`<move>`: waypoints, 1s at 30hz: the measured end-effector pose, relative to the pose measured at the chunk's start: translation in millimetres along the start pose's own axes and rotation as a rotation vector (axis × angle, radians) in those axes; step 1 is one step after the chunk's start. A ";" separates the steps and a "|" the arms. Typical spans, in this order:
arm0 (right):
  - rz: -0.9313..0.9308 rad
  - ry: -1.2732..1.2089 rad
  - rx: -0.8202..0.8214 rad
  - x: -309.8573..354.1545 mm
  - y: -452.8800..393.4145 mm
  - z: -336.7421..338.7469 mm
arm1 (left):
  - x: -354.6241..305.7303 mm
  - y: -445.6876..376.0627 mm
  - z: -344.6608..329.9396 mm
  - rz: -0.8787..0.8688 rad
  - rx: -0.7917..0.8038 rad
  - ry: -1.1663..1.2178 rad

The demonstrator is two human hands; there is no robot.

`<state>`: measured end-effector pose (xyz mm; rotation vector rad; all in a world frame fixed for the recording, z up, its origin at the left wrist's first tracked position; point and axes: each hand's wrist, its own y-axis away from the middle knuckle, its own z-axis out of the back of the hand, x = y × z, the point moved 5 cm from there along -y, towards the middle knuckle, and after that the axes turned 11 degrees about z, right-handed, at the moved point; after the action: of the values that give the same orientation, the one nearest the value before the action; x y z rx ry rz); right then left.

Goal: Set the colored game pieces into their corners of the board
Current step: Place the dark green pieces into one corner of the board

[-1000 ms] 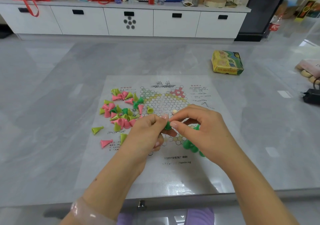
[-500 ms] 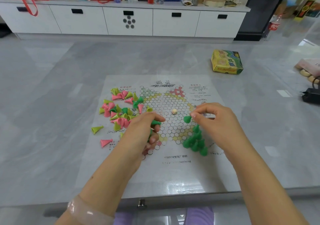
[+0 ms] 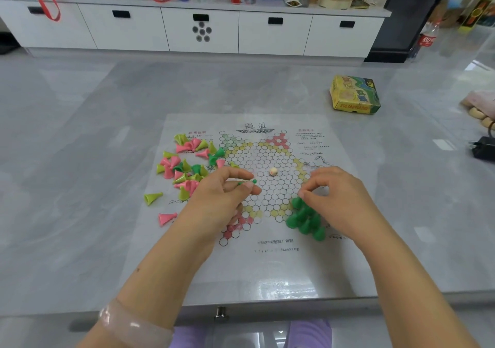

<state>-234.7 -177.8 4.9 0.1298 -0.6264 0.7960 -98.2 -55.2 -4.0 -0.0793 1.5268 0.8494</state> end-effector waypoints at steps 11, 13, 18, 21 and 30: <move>-0.017 0.008 0.023 -1.8 0.9 -3.0 | -0.7 0.8 0.7 0.004 -0.009 0.007; -0.019 0.006 0.026 -2.3 0.6 -3.2 | -0.7 0.7 0.6 0.003 -0.007 0.008; -0.024 0.004 0.031 -3.9 0.7 -3.6 | -0.4 0.5 0.8 0.003 -0.003 0.009; -0.022 -0.014 0.028 -3.7 1.2 -2.5 | -0.6 1.0 1.0 0.001 -0.002 0.001; 0.141 -0.307 -0.094 21.6 2.9 4.3 | -1.8 8.3 -10.1 0.008 0.103 -0.026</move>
<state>-227.4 -163.7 20.3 0.1245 -0.9705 0.8885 -110.7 -55.5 0.3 0.0132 1.5446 0.7738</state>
